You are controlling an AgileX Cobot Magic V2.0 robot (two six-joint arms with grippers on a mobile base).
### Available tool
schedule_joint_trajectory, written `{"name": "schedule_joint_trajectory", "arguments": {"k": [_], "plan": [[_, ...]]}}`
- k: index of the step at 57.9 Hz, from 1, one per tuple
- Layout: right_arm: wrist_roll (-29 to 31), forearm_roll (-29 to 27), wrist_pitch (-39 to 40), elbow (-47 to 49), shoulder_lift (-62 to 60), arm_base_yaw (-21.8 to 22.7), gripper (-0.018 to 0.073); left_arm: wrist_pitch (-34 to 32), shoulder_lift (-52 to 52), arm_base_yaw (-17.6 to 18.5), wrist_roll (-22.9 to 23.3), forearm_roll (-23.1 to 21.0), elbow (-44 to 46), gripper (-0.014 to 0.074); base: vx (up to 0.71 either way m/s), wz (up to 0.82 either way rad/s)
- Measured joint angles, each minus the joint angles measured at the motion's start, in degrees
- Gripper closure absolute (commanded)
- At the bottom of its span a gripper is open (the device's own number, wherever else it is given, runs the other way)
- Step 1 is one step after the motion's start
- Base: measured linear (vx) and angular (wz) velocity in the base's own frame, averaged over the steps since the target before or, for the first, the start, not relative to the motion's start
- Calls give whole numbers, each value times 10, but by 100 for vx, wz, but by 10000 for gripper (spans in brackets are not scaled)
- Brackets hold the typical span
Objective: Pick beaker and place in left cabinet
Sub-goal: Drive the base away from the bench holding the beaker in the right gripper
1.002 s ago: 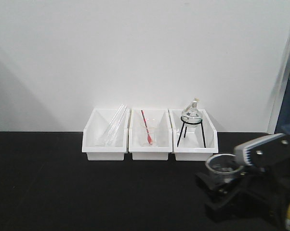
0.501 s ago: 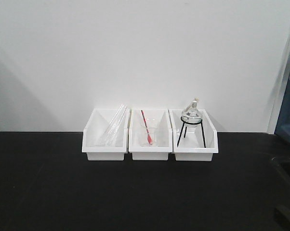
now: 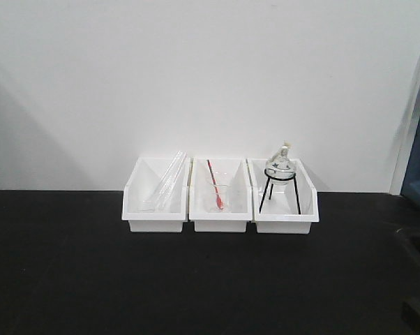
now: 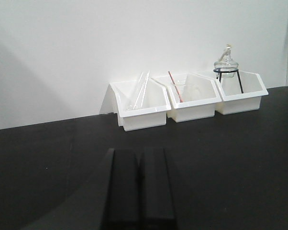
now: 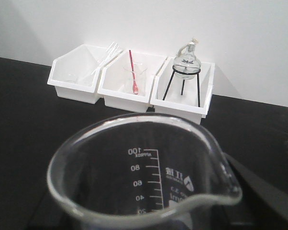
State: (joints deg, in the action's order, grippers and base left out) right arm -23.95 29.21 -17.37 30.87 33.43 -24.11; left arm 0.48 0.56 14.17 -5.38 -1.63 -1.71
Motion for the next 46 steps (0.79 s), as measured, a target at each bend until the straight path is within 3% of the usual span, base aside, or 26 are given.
{"name": "schedule_joint_trajectory", "arguments": {"k": [22, 46], "plan": [[0, 0, -1, 0, 0, 0, 565, 0, 0, 0, 0, 0, 0, 596, -5, 20], [0, 0, -1, 0, 0, 0, 565, 0, 0, 0, 0, 0, 0, 596, -9, 50]]}}
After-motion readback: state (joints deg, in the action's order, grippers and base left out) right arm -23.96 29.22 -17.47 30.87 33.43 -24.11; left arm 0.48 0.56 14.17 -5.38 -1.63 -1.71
